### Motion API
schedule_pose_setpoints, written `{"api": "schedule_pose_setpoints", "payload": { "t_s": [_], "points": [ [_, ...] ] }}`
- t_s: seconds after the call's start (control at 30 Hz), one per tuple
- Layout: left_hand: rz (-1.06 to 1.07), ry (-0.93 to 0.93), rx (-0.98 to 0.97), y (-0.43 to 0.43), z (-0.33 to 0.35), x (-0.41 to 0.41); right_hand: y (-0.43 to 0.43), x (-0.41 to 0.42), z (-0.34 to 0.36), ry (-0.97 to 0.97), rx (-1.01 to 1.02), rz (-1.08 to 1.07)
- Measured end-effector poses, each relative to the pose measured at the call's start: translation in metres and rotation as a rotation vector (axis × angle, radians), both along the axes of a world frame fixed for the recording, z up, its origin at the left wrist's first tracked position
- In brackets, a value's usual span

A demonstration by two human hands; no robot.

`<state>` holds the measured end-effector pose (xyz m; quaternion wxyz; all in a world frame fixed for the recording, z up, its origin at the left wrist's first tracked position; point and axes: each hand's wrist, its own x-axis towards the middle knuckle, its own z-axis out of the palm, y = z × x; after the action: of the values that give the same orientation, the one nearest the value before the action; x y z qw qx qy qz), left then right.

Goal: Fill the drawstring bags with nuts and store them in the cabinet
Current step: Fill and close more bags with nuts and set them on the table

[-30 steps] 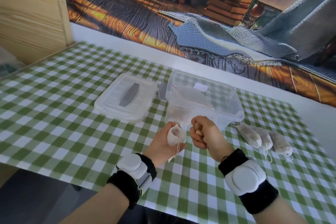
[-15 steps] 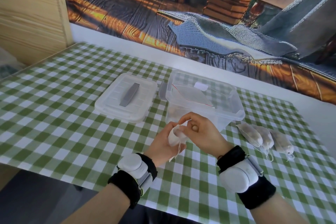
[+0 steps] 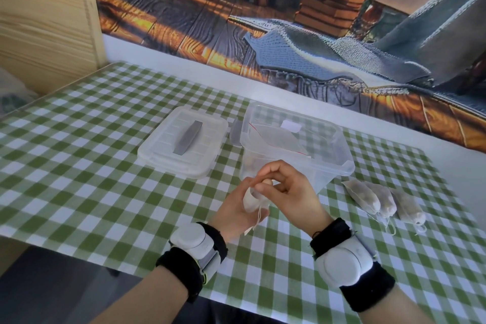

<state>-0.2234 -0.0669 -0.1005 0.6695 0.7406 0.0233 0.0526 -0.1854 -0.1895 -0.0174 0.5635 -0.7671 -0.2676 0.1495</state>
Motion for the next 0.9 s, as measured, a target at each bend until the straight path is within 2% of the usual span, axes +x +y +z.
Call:
{"api": "schedule_pose_setpoints", "payload": {
  "t_s": [0.17,0.27,0.33,0.47,0.53,0.63,0.8,0.9],
  "points": [
    [-0.010,0.014,-0.028,0.000,0.000,0.000,0.005,-0.003,-0.002,-0.071,-0.072,0.000],
    [-0.023,-0.003,-0.030,0.001,-0.001,0.000,0.009,-0.004,-0.001,-0.031,0.054,-0.219],
    [-0.023,-0.001,-0.028,0.001,0.000,0.001,0.005,0.002,-0.004,0.251,0.158,-0.351],
    [-0.020,-0.003,-0.043,0.000,0.000,0.002,-0.007,0.014,-0.016,1.071,0.495,-0.406],
    [-0.015,-0.004,-0.039,0.000,-0.001,0.002,-0.012,0.018,-0.023,1.241,0.657,-0.481],
    [-0.004,0.013,-0.028,0.000,-0.001,0.001,-0.015,0.021,-0.027,1.223,0.713,-0.528],
    [-0.004,0.004,-0.030,0.000,-0.001,0.002,-0.019,0.018,-0.017,1.135,0.559,-0.398],
    [-0.009,-0.004,-0.034,0.000,-0.001,0.002,-0.019,0.011,-0.007,0.812,0.301,-0.260]
  ]
}}
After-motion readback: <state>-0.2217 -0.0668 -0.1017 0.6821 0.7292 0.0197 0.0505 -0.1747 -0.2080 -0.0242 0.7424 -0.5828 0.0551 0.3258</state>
